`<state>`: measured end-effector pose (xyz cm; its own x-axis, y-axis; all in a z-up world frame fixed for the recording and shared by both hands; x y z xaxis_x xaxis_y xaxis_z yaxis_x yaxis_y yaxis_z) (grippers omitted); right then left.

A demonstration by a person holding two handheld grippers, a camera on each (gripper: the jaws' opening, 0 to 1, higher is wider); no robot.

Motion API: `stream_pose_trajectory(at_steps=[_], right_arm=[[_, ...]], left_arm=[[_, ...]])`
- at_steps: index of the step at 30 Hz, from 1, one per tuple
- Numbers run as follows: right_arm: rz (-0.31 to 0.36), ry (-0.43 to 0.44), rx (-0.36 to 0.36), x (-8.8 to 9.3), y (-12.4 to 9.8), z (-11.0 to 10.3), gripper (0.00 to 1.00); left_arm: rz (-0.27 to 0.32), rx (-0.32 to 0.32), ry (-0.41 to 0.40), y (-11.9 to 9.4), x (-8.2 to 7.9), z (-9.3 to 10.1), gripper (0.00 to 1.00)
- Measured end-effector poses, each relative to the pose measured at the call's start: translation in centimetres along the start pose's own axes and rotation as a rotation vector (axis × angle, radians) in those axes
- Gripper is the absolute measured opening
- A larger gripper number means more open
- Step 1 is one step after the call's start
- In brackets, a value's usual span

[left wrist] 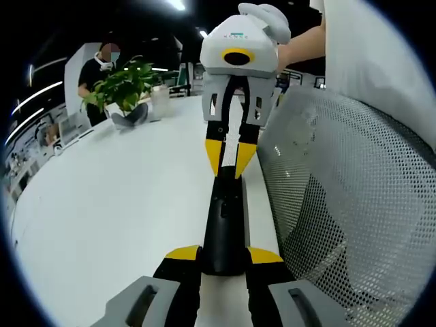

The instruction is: Press the specified remote control buttons in sequence, fully releasing each button before pressing the next.

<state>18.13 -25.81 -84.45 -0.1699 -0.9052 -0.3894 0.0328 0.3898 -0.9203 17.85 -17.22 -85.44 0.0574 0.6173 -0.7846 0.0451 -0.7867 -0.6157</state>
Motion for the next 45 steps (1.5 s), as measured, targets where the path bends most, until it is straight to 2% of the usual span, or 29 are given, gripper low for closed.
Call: stream_pose_trajectory(at_steps=[3,8,10,11,15,17,20,21,23,26,28,31,33,34,35,38,40,42,43,45], right_arm=[[-0.007,0.007,-0.023,-0.02,0.23,-0.33,0.05],[-0.023,0.008,-0.023,0.0,0.27,-0.38,0.05],[-0.039,-0.015,-0.025,-0.02,0.34,-0.46,0.05],[-0.062,-0.049,-0.031,-0.03,0.37,-0.5,0.05],[-0.131,-0.077,-0.051,-0.1,0.53,-0.46,0.05],[-0.176,-0.12,-0.066,-0.04,0.52,-0.46,0.05],[-0.241,-0.127,-0.083,-0.16,0.7,-0.46,0.06],[-0.241,-0.129,-0.083,-0.24,0.78,-0.43,0.06],[-0.232,-0.099,-0.088,-0.11,0.68,-0.32,0.06],[-0.18,-0.078,-0.081,0.05,0.51,-0.35,0.06],[-0.106,-0.087,-0.074,-0.03,0.42,-0.42,0.06],[-0.007,-0.024,-0.094,0.06,0.25,-0.3,0.05],[0.081,0.048,-0.112,0.09,0.11,-0.18,0.05],[0.095,0.034,-0.109,0.08,0.11,-0.21,0.05],[0.107,-0.008,-0.099,0.18,0.09,-0.26,0.05],[0.118,-0.038,-0.078,0.12,0.14,-0.56,0.05],[0.123,-0.017,-0.077,-0.04,0.15,-0.47,0.05],[0.117,0.072,-0.103,-0.14,0.14,-0.37,0.05],[0.115,0.085,-0.117,-0.26,0.16,-0.46,0.07],[0.1,0.055,-0.134,-0.62,0.27,-0.71,0.11]], left_arm=[[0.001,0.0,-0.001,0.0,0.01,0.01,0.24],[0.001,0.002,0.0,0.0,0.02,0.02,0.24],[0.001,0.002,0.0,0.0,0.02,0.03,0.24],[0.001,0.002,0.0,0.0,0.02,0.04,0.24],[0.0,0.004,0.002,0.01,0.01,0.06,0.24],[0.0,0.005,0.001,0.02,0.01,0.06,0.25],[0.003,0.006,-0.001,0.02,0.01,0.05,0.25],[0.004,0.006,-0.002,0.02,0.01,0.06,0.25],[0.003,0.006,-0.002,0.03,-0.01,0.06,0.25],[0.004,0.007,-0.001,0.02,-0.01,0.06,0.25],[0.004,0.006,0.0,0.02,-0.01,0.07,0.25],[0.005,0.003,-0.002,0.02,-0.02,0.07,0.25],[0.006,0.003,-0.003,0.02,-0.02,0.05,0.24],[0.007,0.003,-0.004,0.02,-0.02,0.05,0.24],[0.007,0.003,-0.004,0.02,-0.02,0.05,0.24],[0.008,0.004,-0.005,0.01,-0.02,0.06,0.25],[0.009,0.004,-0.005,0.01,-0.03,0.07,0.25],[0.01,0.003,-0.005,0.02,-0.03,0.06,0.24],[0.01,0.003,-0.007,0.02,-0.03,0.05,0.24],[0.011,0.003,-0.007,0.01,-0.01,0.04,0.24]])
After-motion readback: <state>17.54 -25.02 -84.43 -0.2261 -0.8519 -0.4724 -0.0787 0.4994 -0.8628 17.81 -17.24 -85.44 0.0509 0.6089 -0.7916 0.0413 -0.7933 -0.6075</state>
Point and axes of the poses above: the point that each gripper's makers call its tool centre point, and the gripper's own axes: y roughly forward along the fingers, z roughly to its right, x roughly out of its underside, the point moved 1 cm from there along -y, roughly backward along the fingers, and after that the axes turned 7 degrees about y, right-handed, at the moved point
